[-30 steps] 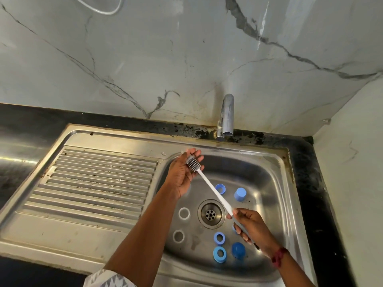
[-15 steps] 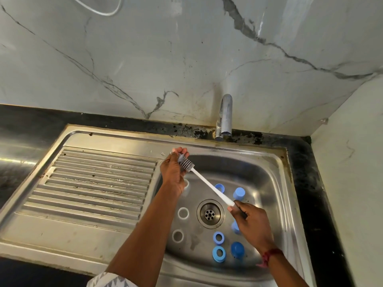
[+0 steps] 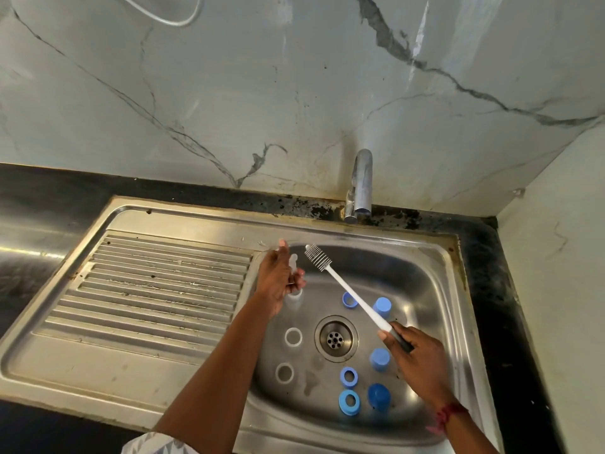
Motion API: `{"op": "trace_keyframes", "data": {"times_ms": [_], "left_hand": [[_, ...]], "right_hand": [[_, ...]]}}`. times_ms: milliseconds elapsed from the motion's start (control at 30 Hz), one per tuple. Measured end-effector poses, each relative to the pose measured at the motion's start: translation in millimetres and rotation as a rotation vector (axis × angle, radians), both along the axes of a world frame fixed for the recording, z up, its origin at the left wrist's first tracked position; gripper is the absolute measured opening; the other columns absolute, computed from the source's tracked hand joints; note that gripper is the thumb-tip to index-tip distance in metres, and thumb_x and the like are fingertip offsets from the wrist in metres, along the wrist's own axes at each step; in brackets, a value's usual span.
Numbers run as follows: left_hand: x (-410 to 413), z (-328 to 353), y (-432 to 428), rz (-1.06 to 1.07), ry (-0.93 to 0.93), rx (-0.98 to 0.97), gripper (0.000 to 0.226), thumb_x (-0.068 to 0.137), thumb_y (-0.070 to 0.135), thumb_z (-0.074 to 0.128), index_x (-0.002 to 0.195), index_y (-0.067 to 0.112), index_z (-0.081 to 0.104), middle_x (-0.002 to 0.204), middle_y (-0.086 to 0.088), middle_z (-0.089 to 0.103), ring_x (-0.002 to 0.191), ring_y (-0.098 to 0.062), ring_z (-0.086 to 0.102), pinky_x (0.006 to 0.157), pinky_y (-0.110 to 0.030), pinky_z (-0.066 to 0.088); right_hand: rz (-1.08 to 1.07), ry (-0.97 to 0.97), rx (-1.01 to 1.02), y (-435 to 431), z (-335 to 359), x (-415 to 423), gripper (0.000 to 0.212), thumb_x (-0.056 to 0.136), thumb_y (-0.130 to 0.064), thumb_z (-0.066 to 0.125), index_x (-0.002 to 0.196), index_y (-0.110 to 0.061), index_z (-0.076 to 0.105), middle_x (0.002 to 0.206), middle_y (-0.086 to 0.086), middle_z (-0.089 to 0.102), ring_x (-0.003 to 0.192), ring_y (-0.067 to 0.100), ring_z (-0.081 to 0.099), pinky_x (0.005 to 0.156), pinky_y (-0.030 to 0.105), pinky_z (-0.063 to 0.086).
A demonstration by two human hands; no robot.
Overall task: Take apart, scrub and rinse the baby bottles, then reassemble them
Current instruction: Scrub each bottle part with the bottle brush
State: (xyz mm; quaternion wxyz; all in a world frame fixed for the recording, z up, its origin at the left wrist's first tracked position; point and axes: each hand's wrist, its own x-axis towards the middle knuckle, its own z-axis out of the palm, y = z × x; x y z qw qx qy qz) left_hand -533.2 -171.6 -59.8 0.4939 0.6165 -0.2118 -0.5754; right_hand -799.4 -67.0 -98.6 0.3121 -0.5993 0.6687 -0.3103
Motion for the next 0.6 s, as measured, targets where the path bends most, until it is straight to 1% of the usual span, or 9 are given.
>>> {"op": "trace_keyframes", "data": {"times_ms": [133,200,267,300,333,400,433,500,600], "left_hand": [[-11.5,-2.3,3.0,0.049,0.051,0.035,0.049,0.098,0.057,0.039,0.096,0.011,0.057,0.069,-0.01,0.058,0.052,-0.013,0.054,0.057,-0.03,0.051],[-16.3,-4.1,1.8,0.058,0.062,0.055,0.049,0.098,0.056,0.04,0.1,0.01,0.058,0.071,-0.009,0.054,0.053,-0.01,0.047,0.051,-0.025,0.044],[-20.2,-3.6,1.4,0.063,0.097,0.089,0.046,0.1,0.05,0.042,0.112,0.008,0.056,0.073,-0.007,0.055,0.053,-0.008,0.048,0.047,-0.021,0.041],[-22.0,-2.6,2.2,0.066,0.119,0.099,0.043,0.102,0.047,0.042,0.111,0.007,0.056,0.074,-0.007,0.057,0.055,-0.009,0.049,0.046,-0.02,0.04],[-23.3,-2.2,2.9,0.068,0.145,0.096,0.039,0.104,0.042,0.043,0.104,0.006,0.057,0.073,-0.007,0.057,0.056,-0.01,0.05,0.047,-0.022,0.04],[-25.1,-0.4,6.0,0.057,0.199,0.065,0.034,0.106,0.028,0.043,0.083,0.007,0.056,0.067,-0.007,0.053,0.055,-0.011,0.05,0.051,-0.025,0.04],[-25.3,-0.6,8.0,0.042,0.225,0.048,0.032,0.106,0.019,0.044,0.079,0.006,0.055,0.067,-0.008,0.052,0.055,-0.011,0.05,0.052,-0.026,0.041],[-25.1,-1.4,11.7,0.001,0.253,0.028,0.021,0.102,0.008,0.045,0.087,0.003,0.058,0.072,-0.01,0.054,0.058,-0.011,0.049,0.055,-0.025,0.042],[-24.4,-3.9,14.2,-0.021,0.276,-0.005,0.018,0.101,0.004,0.047,0.103,0.004,0.064,0.077,-0.008,0.06,0.062,-0.01,0.048,0.057,-0.023,0.04]], "right_hand": [[0.016,0.043,-0.044,6.6,-3.6,-1.6,0.014,0.085,-0.03,0.074,0.091,-0.018,0.076,0.063,-0.011,0.06,0.074,-0.002,0.06,0.06,0.005,0.042],[0.027,0.115,-0.102,11.1,-5.9,-0.6,0.021,0.084,-0.037,0.071,0.098,-0.021,0.077,0.067,-0.013,0.06,0.078,-0.001,0.059,0.061,0.005,0.043],[0.045,0.213,-0.184,14.1,-7.5,1.3,0.029,0.088,-0.045,0.063,0.101,-0.022,0.077,0.067,-0.015,0.058,0.066,0.002,0.057,0.06,0.003,0.042],[0.049,0.264,-0.224,15.3,-8.0,2.2,0.032,0.093,-0.048,0.06,0.101,-0.022,0.077,0.067,-0.016,0.056,0.057,0.002,0.053,0.059,0.001,0.04],[0.054,0.311,-0.263,16.2,-9.7,2.5,0.036,0.095,-0.05,0.055,0.101,-0.021,0.077,0.068,-0.015,0.056,0.054,0.001,0.049,0.057,0.001,0.038],[0.056,0.361,-0.312,17.8,-14.8,1.8,0.043,0.092,-0.05,0.048,0.102,-0.019,0.076,0.07,-0.013,0.058,0.056,0.002,0.05,0.055,0.003,0.038],[0.051,0.375,-0.319,18.2,-17.4,1.1,0.044,0.092,-0.05,0.047,0.102,-0.018,0.076,0.071,-0.012,0.058,0.056,0.004,0.051,0.053,0.01,0.044],[0.037,0.41,-0.339,20.1,-19.9,1.4,0.044,0.093,-0.049,0.048,0.101,-0.017,0.076,0.07,-0.009,0.059,0.055,0.007,0.053,0.048,0.019,0.046],[0.031,0.465,-0.358,25.7,-15.7,9.0,0.04,0.092,-0.046,0.048,0.095,-0.018,0.076,0.067,-0.007,0.059,0.053,0.01,0.053,0.051,0.014,0.037]]}}
